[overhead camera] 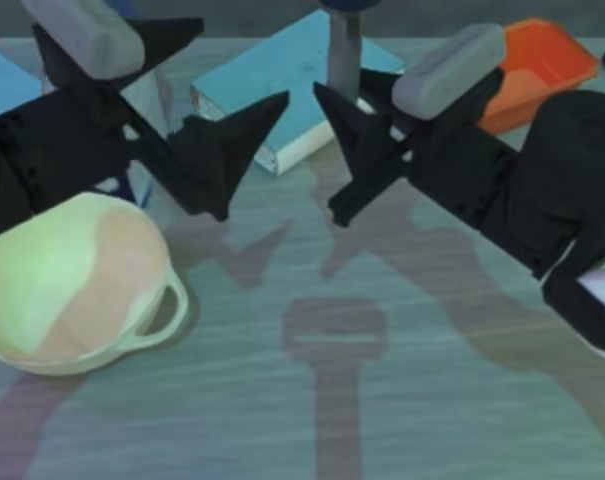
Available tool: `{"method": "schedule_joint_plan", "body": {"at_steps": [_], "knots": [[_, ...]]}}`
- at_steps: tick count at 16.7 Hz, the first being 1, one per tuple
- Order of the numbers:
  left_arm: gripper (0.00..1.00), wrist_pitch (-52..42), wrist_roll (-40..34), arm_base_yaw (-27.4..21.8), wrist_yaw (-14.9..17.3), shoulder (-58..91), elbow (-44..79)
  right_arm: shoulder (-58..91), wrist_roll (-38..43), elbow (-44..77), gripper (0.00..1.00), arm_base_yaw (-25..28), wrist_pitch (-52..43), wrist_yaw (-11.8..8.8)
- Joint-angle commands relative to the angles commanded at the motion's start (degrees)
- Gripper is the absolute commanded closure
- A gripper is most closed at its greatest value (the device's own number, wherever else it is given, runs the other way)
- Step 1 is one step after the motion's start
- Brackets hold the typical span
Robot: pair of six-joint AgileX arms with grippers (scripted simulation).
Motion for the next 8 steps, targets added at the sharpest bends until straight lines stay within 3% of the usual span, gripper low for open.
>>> {"method": "schedule_joint_plan", "body": {"at_steps": [8], "knots": [[0.00, 0.6, 0.0, -0.8, 0.2, 2.1, 1.3, 0.0, 0.0, 0.0, 1.00, 0.0, 0.0, 0.0]]}}
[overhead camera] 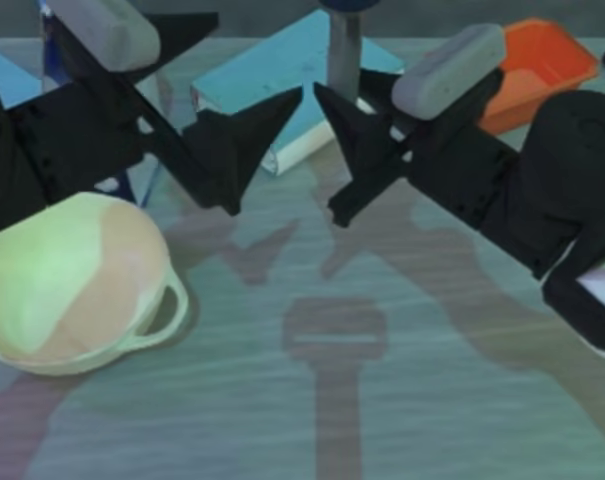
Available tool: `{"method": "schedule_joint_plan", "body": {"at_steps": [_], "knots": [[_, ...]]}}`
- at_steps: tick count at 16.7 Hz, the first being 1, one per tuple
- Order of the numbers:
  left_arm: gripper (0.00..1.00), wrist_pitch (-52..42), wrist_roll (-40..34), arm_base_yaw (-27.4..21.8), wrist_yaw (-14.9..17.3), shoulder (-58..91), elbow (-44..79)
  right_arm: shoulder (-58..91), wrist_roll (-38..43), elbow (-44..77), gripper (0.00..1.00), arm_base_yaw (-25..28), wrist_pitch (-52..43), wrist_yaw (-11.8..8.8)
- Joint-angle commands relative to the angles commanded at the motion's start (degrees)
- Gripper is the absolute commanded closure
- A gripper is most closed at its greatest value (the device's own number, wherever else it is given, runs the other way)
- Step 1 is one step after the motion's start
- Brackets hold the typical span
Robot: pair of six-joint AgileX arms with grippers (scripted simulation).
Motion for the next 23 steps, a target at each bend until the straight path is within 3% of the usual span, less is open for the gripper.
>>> {"method": "schedule_joint_plan", "body": {"at_steps": [9, 14, 23], "knots": [[0.00, 5.2, -0.2, -8.6, -8.1, 20.0, 14.8, 0.0, 0.0, 0.0, 1.00, 0.0, 0.0, 0.0], [0.00, 5.4, -0.2, -9.0, -8.5, 20.8, 15.5, 0.0, 0.0, 0.0, 1.00, 0.0, 0.0, 0.0], [0.68, 5.4, -0.2, -9.0, -8.5, 20.8, 15.5, 0.0, 0.0, 0.0, 1.00, 0.0, 0.0, 0.0]]}}
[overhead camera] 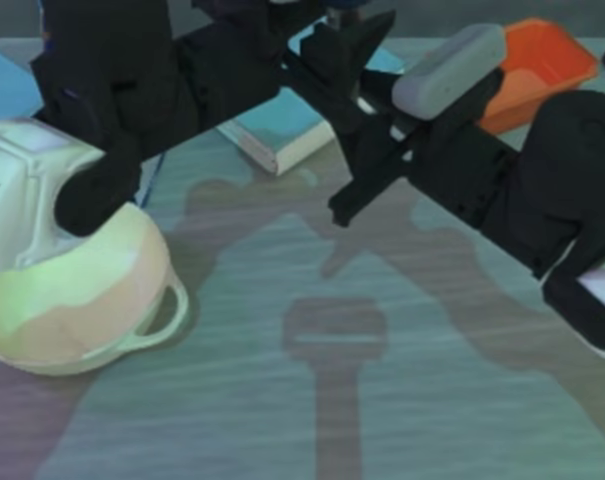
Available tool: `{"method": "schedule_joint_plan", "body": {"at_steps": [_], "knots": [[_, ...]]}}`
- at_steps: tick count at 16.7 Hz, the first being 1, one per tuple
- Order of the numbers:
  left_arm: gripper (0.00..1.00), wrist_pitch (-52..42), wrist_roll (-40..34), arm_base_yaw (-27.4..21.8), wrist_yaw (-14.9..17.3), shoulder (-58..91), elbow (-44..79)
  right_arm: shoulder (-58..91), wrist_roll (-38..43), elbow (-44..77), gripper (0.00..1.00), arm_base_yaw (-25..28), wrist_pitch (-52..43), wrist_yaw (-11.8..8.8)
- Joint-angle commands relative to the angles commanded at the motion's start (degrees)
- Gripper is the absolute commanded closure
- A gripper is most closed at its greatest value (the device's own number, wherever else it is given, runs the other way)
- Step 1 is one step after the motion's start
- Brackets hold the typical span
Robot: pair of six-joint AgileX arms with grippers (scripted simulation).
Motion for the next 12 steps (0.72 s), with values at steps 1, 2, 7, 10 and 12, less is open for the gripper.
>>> {"method": "schedule_joint_plan", "body": {"at_steps": [1, 2, 7, 10, 12], "knots": [[0.75, 0.0, 0.0, 0.0, 0.0, 0.0, 0.0, 0.0, 0.0, 0.0, 1.00, 0.0, 0.0, 0.0], [0.83, 0.0, 0.0, 0.0, 0.0, 0.0, 0.0, 0.0, 0.0, 0.0, 1.00, 0.0, 0.0, 0.0], [1.00, 0.0, 0.0, 0.0, 0.0, 0.0, 0.0, 0.0, 0.0, 0.0, 1.00, 0.0, 0.0, 0.0], [1.00, 0.0, 0.0, 0.0, 0.0, 0.0, 0.0, 0.0, 0.0, 0.0, 1.00, 0.0, 0.0, 0.0], [1.00, 0.0, 0.0, 0.0, 0.0, 0.0, 0.0, 0.0, 0.0, 0.0, 1.00, 0.0, 0.0, 0.0]]}}
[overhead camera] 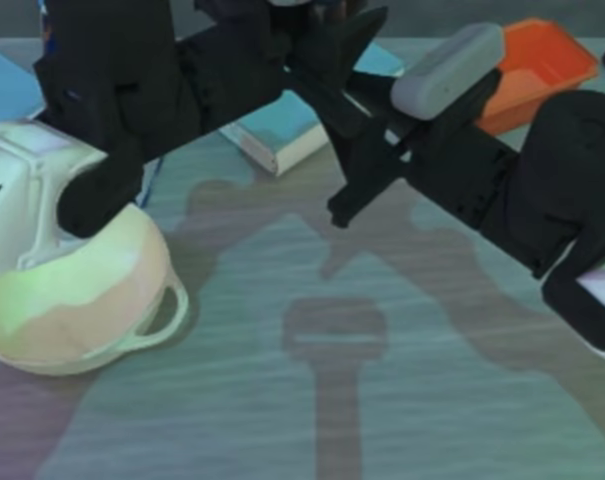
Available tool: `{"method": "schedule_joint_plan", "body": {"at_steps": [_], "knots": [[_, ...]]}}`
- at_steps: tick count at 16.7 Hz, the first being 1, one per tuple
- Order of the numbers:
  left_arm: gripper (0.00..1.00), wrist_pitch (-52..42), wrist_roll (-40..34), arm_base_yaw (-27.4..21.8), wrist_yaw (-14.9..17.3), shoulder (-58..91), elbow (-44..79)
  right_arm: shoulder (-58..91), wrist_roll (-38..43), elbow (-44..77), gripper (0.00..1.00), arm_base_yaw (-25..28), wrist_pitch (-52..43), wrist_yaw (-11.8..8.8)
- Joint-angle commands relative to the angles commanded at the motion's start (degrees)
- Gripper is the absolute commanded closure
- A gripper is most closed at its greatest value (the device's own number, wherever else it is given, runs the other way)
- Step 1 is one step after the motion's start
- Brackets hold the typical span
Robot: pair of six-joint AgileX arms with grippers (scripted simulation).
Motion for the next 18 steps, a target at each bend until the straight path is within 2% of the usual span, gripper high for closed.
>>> {"method": "schedule_joint_plan", "body": {"at_steps": [1, 14, 18], "knots": [[1.00, 0.0, 0.0, 0.0, 0.0, 0.0, 0.0, 0.0, 0.0, 0.0, 1.00, 0.0, 0.0, 0.0], [1.00, 0.0, 0.0, 0.0, 0.0, 0.0, 0.0, 0.0, 0.0, 0.0, 0.02, 0.0, 0.0, 0.0], [1.00, 0.0, 0.0, 0.0, 0.0, 0.0, 0.0, 0.0, 0.0, 0.0, 0.00, 0.0, 0.0, 0.0]]}}
